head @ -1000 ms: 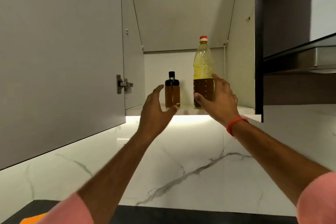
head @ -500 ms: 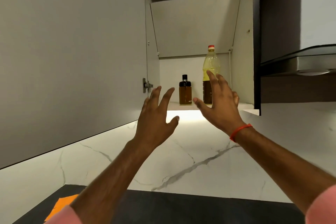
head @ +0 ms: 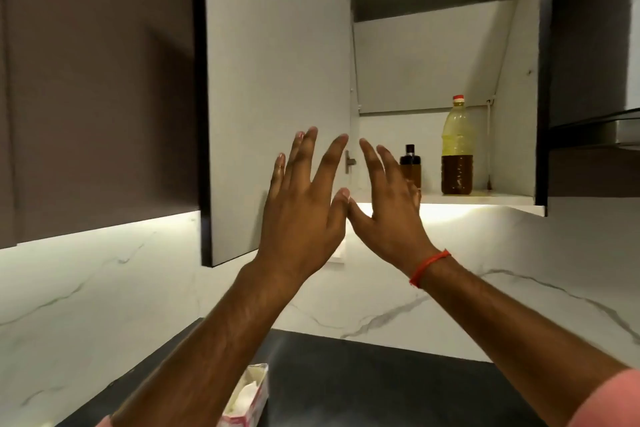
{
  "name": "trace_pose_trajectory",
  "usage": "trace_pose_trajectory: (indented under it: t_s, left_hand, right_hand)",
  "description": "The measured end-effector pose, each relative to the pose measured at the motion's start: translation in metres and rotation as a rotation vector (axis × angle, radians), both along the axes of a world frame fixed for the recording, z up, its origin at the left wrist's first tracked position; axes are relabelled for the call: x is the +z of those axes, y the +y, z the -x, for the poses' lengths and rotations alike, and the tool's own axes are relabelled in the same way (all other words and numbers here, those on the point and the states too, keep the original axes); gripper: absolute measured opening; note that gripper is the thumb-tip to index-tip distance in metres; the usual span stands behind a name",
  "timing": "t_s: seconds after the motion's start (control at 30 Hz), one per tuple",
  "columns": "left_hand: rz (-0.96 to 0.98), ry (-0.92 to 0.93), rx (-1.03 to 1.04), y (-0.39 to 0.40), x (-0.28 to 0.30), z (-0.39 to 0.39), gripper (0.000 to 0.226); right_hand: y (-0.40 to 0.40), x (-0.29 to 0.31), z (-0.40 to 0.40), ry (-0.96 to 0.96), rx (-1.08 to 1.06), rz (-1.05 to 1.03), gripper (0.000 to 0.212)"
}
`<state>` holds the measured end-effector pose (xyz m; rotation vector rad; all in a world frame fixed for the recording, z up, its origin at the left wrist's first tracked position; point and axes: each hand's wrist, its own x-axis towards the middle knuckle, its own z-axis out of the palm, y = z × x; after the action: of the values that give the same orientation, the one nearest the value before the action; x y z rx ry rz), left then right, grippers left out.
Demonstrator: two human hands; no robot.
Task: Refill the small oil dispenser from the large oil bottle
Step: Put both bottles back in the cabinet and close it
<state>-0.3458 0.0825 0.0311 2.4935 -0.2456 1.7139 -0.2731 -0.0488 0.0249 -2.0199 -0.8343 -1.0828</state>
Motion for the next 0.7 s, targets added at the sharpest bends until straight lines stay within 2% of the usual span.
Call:
trace_pose_trajectory:
  t_s: [0.23,0.33,0.5,0.7]
  left_hand:
    - [0.011,-0.210,0.093,0.044,0.030,0.065,0.064]
    - [0.132,-0.259,0.101,0.068,0.026,0.074,0.063]
    - [0.594,-0.009,-0.268,0.072,0.020,0.083,0.063]
    - [0.741,-0.002,-0.486,0.048,0.016,0.092,0.072]
  right_hand:
    - [0.079,0.013,0.054,-0.040,0.274,-0.003,0.078]
    - [0.105,0.016,0.071,-0.072,0.357,0.000,0.077]
    - [0.120,0.014,0.080,-0.127,0.370,0.054,0.077]
    - [0.099,0.013,0.080,-0.121,0.354,0.062,0.078]
